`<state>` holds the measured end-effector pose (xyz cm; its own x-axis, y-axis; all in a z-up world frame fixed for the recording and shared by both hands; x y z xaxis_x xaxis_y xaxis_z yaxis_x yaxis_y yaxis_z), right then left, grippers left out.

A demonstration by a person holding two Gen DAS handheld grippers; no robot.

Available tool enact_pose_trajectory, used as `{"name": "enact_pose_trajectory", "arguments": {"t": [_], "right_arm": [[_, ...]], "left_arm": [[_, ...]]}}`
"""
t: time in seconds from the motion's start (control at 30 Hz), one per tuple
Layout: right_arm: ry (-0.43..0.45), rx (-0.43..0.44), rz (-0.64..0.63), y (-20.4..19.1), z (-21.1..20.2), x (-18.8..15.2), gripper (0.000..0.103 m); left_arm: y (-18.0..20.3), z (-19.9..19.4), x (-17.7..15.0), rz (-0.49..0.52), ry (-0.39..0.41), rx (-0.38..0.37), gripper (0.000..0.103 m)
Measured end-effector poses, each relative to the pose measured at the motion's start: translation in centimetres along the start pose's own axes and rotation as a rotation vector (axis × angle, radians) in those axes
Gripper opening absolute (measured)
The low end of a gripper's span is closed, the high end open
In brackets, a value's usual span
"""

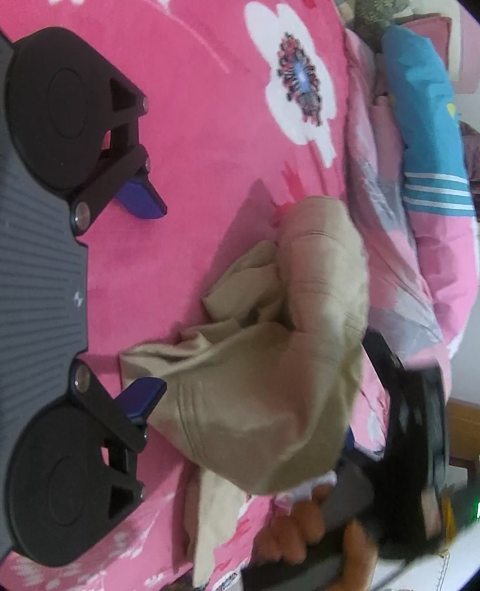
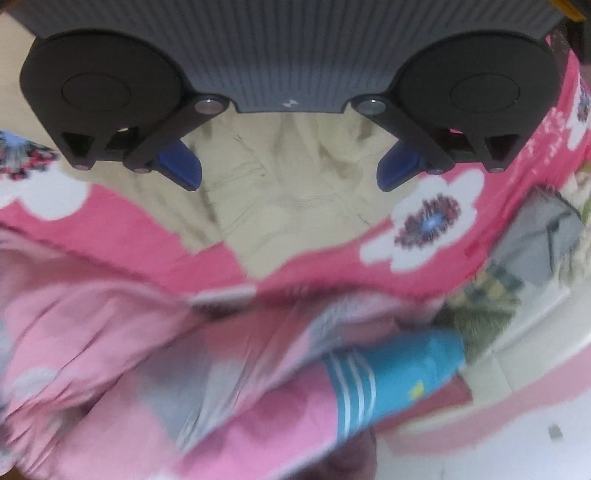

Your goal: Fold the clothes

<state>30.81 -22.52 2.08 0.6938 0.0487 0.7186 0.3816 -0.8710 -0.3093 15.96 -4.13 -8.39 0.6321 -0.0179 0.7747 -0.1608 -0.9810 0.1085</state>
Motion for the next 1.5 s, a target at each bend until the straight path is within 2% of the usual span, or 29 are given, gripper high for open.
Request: {"name": "enact_pose_trajectory", "arguments": {"t": [0.13,0.2,0.23,0.3,0.4,0.6,0.77,0.83,0.93,1.1,1.23,1.33,1.43,1.5], "right_arm": [[-0.109,-0.028,0.028,1.0,5.1,-0.6,0.100],[-0.127,-0.003,0.061,1.3,5.9,-1.7,0.080],[-0.121,-0.001,0.074,1.3,5.7,-2.2,0.056],[-0.093,0.006,0.092,1.0,4.4,-2.8,0.032],[-0.045,0.055,0.104,0.4,1.7,-3.8,0.023],[0.051,0.132,0.048,-2.9,-4.6,-7.7,0.020],[0.099,0.155,0.054,-4.8,-8.7,-13.9,0.019],[0.117,0.202,0.095,-5.2,-9.9,-16.7,0.019],[0.156,0.232,0.157,-5.6,-11.7,-20.5,0.019],[0.192,0.239,0.247,-5.7,-13.8,-25.3,0.019],[0.209,0.231,0.253,-5.5,-15.9,-27.1,0.021],[0.223,0.230,0.285,-4.8,-17.8,-27.4,0.025],[0.280,0.212,0.332,-3.3,-20.6,-27.6,0.031],[0.322,0.218,0.365,-1.9,-21.9,-27.0,0.042]], "left_arm": [[-0.4,-0.2,-0.1,-0.005,0.015,-0.029,0.096],[-1.1,-0.7,-0.1,-0.030,0.027,-0.034,0.092],[-1.4,-1.0,0.0,-0.045,0.034,-0.036,0.090],[-2.3,-1.7,0.1,-0.078,0.052,-0.035,0.089],[-4.0,-3.1,0.6,-0.138,0.090,-0.025,0.087],[-6.7,-6.8,2.2,-0.218,0.176,-0.010,0.086],[-6.4,-8.9,3.0,-0.217,0.183,-0.114,0.087],[-5.3,-9.3,3.0,-0.189,0.164,-0.172,0.087],[-2.6,-10.1,2.5,-0.095,0.127,-0.250,0.087],[1.5,-10.9,0.3,0.067,0.089,-0.273,0.087],[2.5,-11.0,-1.4,0.074,0.049,-0.308,0.087],[2.6,-11.3,-2.1,0.083,0.029,-0.307,0.087],[2.4,-11.9,-2.7,0.095,0.022,-0.322,0.086],[2.4,-12.2,-3.2,0.111,0.027,-0.319,0.085]]}}
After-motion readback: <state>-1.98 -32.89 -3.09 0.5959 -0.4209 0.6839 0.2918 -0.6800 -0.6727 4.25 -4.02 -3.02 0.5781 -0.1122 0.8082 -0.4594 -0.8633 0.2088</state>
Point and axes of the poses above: each gripper's, at about its wrist camera, not at the fingertips, and z roughly the way its jaws point, y to its right, x to its top, the point moved 2 cm from there along z, roughly the way its jaws point, and after that the axes turned 6 degrees about x, right-handed, at the moved point
